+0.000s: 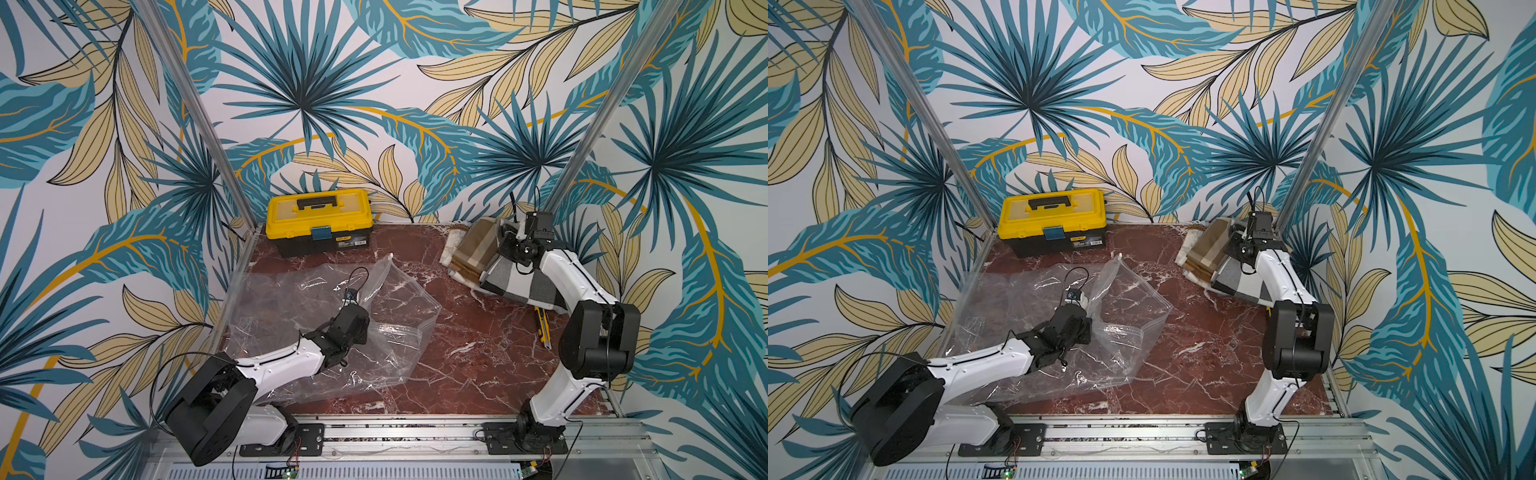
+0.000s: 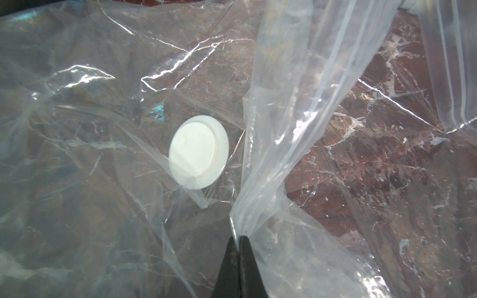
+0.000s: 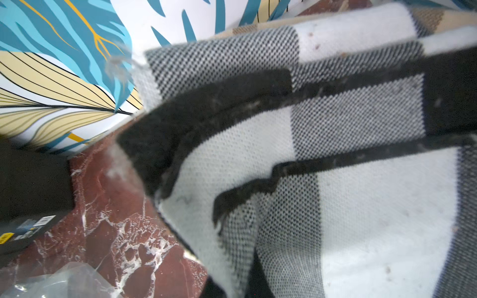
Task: Take the blanket out of the vacuum bag
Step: Adjust the blanket at the corner of the board.
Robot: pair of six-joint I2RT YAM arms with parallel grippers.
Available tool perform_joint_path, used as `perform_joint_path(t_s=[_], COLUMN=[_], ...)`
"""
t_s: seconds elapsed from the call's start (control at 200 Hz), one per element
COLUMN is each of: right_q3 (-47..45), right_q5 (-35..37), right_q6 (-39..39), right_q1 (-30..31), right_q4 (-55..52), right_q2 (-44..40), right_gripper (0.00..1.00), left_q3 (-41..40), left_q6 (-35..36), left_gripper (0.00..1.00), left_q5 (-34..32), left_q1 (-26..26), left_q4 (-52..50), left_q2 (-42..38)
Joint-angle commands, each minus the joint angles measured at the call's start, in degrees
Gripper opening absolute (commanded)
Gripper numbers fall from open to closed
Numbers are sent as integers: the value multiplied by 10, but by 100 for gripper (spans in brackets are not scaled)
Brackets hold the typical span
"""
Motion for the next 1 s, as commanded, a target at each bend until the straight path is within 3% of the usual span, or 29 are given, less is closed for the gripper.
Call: perform_joint_path(t_s=[0.0,0.346,0.656,0.992], right_q3=[-4,76,231,303], right_q5=[-2,13,-67,-144], right_q6=[23,47,96,117], right_q1=[2,0,3,37], right_q4=[57,128,113,84], right_q2=[-16,46,180,275], right_gripper=[0,0,0,0], left_q3=[-7,-10,10,33], left_q6=[-2,1,5,11], left_gripper=[0,0,0,0], left_q5=[5,-2,-1,5], left_q1=[-2,-1,-1,-1], left_q4=[13,13,13,15], left_q2=[3,5,31,63])
